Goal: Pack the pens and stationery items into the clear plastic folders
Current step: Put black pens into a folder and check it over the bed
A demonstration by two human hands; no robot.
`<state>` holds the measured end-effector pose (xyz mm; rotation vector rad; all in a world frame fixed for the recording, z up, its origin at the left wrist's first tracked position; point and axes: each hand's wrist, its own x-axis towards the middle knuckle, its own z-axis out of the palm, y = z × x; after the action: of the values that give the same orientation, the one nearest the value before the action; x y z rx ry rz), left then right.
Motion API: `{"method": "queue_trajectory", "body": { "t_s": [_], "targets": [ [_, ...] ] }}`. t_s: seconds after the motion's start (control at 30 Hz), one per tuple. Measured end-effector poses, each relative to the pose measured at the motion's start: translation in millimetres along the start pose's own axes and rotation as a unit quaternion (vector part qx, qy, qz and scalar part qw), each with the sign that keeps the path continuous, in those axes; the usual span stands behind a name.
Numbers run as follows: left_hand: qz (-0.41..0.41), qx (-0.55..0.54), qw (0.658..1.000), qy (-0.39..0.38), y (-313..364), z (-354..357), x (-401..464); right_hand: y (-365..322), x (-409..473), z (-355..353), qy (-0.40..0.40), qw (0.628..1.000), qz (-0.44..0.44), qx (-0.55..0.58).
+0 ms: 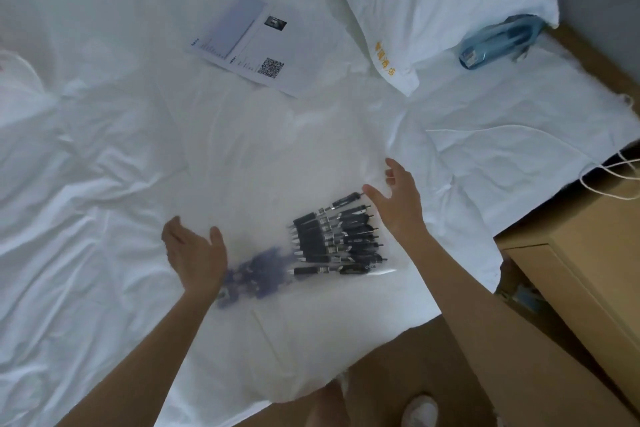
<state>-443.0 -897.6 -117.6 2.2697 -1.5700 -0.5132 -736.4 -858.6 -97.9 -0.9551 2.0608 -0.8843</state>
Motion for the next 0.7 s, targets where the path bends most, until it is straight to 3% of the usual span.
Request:
{"method": "queue_trajectory", "body": {
  "t_s": [0.2, 0.47, 0.7],
  "targets": [
    [0.186, 0.145, 0.972, 0.015, 67, 11, -44, 28, -31, -58, 0.051, 0.998, -0.023, 0.014],
    [0.326, 0.13, 0.924, -0.151, 141, 59, -193, 114, -135, -168, 0.107, 0.993, 0.04, 0.005],
    [0.467, 0.12, 0.838, -0.256, 179, 101, -348, 213, -256, -250, 0.191, 0.968, 0.16, -0.026]
  ]
}}
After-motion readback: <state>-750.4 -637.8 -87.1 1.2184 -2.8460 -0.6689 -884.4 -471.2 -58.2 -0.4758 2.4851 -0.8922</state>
